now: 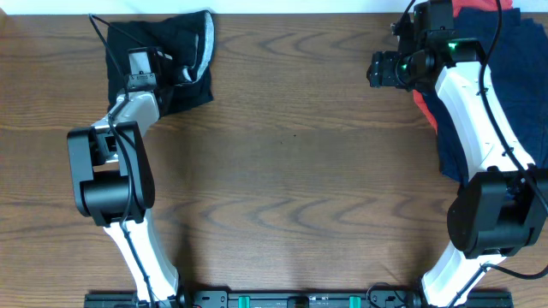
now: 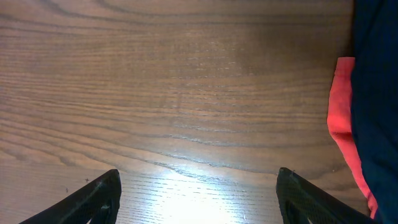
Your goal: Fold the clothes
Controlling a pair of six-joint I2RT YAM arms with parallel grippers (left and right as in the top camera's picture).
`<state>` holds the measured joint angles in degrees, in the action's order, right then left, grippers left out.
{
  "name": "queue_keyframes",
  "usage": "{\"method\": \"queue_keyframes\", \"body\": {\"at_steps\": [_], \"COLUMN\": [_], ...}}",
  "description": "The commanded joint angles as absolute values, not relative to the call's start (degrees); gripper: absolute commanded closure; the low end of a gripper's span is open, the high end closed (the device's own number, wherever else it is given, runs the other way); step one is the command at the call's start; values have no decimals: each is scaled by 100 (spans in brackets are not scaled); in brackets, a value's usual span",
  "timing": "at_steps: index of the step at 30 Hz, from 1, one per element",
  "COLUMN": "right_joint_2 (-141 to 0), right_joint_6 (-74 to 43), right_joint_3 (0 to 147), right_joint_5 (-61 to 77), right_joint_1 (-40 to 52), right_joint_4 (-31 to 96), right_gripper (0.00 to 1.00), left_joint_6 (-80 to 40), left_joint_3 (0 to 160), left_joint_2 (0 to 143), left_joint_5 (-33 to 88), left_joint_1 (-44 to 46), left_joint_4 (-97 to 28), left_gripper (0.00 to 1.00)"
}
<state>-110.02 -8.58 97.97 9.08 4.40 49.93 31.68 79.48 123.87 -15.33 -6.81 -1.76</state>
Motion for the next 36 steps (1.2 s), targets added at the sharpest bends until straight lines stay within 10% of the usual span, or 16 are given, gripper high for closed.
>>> {"method": "queue_keyframes", "body": {"at_steps": [1, 9, 17, 36], "right_joint_2": [-11030, -11030, -11030, -9367], "right_joint_6": [-856, -856, -854, 30], "right_joint_3": [9776, 9776, 9776, 10239], "right_joint_5": [882, 882, 884, 926], "right_joint_1": [421, 419, 419, 812], "right_joint_4": [4995, 4991, 4971, 4866], "right_gripper": [22, 23, 10, 1], "left_joint_6": [3500, 3492, 2445, 119], "left_joint_3": [7898, 7898, 7898, 7898], "left_joint_2": [12547, 12309, 11039, 8595], "left_joint_5": [-1723, -1730, -1765, -919], "left_joint_1": [-738, -622, -580, -189], "left_joint_4": [-34, -519, -1461, -3439], "left_gripper": [56, 50, 2, 2]}}
